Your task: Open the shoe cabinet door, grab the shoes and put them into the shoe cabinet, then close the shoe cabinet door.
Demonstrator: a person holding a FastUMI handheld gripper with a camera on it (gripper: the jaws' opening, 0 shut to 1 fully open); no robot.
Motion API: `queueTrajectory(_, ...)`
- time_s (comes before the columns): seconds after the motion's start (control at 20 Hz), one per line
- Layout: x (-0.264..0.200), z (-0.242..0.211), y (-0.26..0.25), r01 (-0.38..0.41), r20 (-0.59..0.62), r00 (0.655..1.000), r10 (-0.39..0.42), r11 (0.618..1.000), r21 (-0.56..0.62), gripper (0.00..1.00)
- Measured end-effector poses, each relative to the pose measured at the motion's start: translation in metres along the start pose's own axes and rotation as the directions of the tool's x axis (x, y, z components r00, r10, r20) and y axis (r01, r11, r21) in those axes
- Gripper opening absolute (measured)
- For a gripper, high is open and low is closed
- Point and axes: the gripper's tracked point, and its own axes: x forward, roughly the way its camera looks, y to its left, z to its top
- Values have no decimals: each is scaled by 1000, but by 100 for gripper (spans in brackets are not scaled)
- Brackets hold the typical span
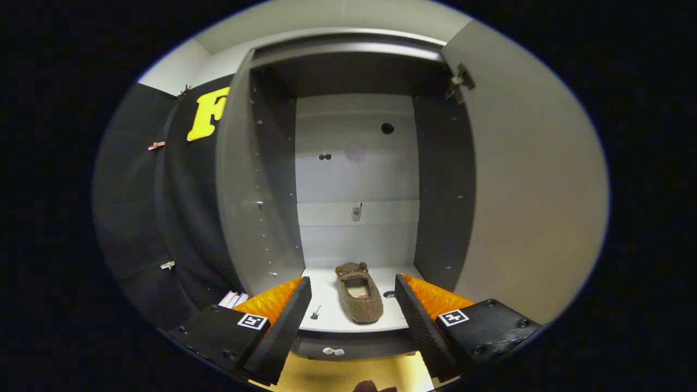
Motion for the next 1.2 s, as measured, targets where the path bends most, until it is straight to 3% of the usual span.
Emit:
queueTrajectory(0.35,-120,21,-22,-48,78,996,48,999,7,97)
queueTrajectory(0.55,-183,25,-61,-18,126,992,17,1000,6,97)
queueTrajectory(0.85,-242,43,-139,148,184,970,-156,987,56,97)
queueTrajectory(1.1,-264,38,-243,353,169,917,-361,932,80,97)
queueTrajectory(1.2,-258,31,-268,395,142,905,-401,916,68,97)
